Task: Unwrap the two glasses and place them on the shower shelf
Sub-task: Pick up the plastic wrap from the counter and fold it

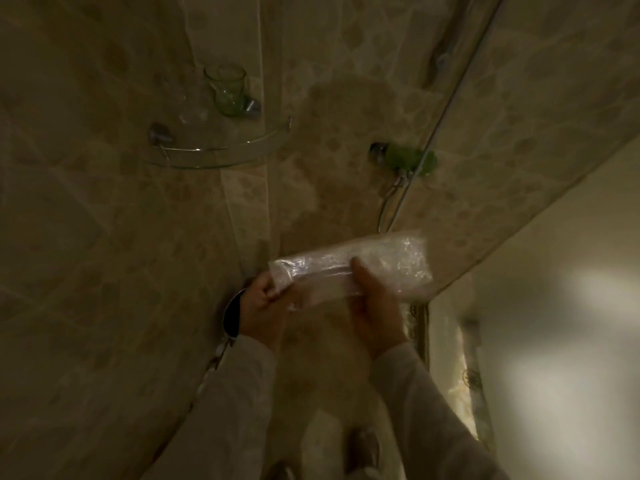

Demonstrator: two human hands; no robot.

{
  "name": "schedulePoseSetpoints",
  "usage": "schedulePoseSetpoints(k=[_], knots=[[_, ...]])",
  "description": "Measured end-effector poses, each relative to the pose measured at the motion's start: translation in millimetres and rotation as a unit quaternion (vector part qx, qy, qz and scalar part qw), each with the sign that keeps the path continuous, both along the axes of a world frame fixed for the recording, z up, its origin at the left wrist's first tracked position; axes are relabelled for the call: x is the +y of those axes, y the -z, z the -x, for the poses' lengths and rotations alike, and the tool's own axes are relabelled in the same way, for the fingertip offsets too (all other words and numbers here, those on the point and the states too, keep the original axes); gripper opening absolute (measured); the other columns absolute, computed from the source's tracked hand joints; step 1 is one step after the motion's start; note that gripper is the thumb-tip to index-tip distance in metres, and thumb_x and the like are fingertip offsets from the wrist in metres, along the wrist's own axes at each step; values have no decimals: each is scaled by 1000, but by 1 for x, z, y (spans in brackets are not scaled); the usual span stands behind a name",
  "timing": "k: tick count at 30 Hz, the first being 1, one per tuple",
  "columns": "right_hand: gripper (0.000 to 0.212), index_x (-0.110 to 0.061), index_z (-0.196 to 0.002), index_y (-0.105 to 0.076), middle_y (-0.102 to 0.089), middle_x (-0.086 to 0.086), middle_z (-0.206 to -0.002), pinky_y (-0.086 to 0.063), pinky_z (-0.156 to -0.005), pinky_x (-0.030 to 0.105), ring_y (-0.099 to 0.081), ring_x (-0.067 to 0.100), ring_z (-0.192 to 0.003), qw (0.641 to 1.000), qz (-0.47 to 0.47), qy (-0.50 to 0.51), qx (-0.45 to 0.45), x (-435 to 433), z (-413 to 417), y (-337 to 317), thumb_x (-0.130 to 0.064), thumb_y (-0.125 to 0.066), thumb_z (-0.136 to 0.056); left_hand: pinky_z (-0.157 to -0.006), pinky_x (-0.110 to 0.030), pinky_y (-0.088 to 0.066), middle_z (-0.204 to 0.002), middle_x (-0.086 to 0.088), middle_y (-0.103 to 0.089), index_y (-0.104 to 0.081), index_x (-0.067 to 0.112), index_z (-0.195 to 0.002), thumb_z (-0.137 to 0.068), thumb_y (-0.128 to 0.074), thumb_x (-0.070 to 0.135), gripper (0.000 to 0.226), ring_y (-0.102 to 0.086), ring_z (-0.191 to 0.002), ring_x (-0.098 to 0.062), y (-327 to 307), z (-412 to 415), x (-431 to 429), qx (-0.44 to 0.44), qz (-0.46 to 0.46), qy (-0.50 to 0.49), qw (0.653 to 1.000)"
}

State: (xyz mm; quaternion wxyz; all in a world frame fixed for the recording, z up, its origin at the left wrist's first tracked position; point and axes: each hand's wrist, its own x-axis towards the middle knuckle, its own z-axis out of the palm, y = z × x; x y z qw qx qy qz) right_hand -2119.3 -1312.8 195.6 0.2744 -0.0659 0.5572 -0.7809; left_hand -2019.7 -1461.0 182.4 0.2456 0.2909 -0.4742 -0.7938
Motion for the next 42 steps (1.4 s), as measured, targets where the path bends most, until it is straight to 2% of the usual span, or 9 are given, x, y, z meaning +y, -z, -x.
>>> schedulePoseSetpoints(k=[4,7,12,14,18,26,31,35,42], knots=[[26,-13,-118,-70,-72,0,-101,-60,-85,29,-67,15,-93,991,-96,-1,92,22,92,17,-23,-71,-94,-68,-37,-59,-90,-8,-77,-74,17,-97,-67,-78,6,32,-74,-82,-25,10,8,-32,11,17,-20,1000],[37,-38,-118,-68,-67,-35,-97,-46,-85,3,-59,-18,-92,904,-293,-40,309,41,162,34,-7,-53,-103,-78,-45,-52,-89,-9,-72,-72,16,-97,-75,-77,4,25,-67,-82,-29,29,21,-55,-26,60,-75,995],[24,-39,-110,-73,-73,-17,-110,-56,-96,24,-68,-6,-103,915,-159,-228,291,-32,239,-11,-41,-79,-86,-81,-53,-57,-101,-17,-73,-69,12,-108,-73,-80,19,37,-69,-94,-40,41,61,-64,-76,140,-86,984],[62,-36,-115,-72,-73,-17,-117,-56,-99,30,-69,1,-108,844,-194,-419,273,-78,239,-27,-67,-85,-62,-76,-44,-58,-102,-16,-74,-70,11,-109,-73,-82,17,38,-71,-94,-36,38,88,-55,-73,146,-54,985],[50,1,-93,-71,-60,4,-78,-42,-69,37,-53,22,-72,632,-256,-662,311,-134,246,-15,-46,-83,-82,-66,-33,-58,-94,-14,-76,-72,9,-103,-73,-76,1,31,-73,-84,-27,23,122,-40,-67,121,-80,987],[44,-30,-88,-83,-80,-7,-84,-53,-71,19,-70,3,-78,533,-194,-775,277,-160,293,37,-70,-80,-69,-56,-18,-55,-67,7,-72,-62,-2,-105,-81,-58,-24,33,-65,-62,-4,8,39,-22,-177,97,-316,927],[49,-26,-92,-83,-82,5,-92,-58,-80,27,-74,11,-84,490,-188,-806,273,-185,267,57,-69,-81,-68,-51,-25,-57,-74,-3,-75,-68,4,-101,-80,-59,-19,32,-70,-61,-13,21,4,9,-164,-9,-338,927],[5,-32,-86,-83,-82,1,-90,-56,-77,20,-73,4,-81,463,-166,-827,273,-203,230,56,-27,-83,-85,-54,-27,-57,-72,-8,-74,-75,12,-76,-67,-74,-4,19,-72,-65,-17,30,-9,8,-163,-14,-334,928],[16,-26,-89,-80,-79,1,-80,-57,-65,23,-74,15,-75,521,-173,-774,315,-230,223,30,-10,-78,-89,-72,-38,-60,-97,-7,-72,-72,11,-95,-69,-78,-14,36,-68,-92,-26,32,-62,-8,-308,75,-286,904]])
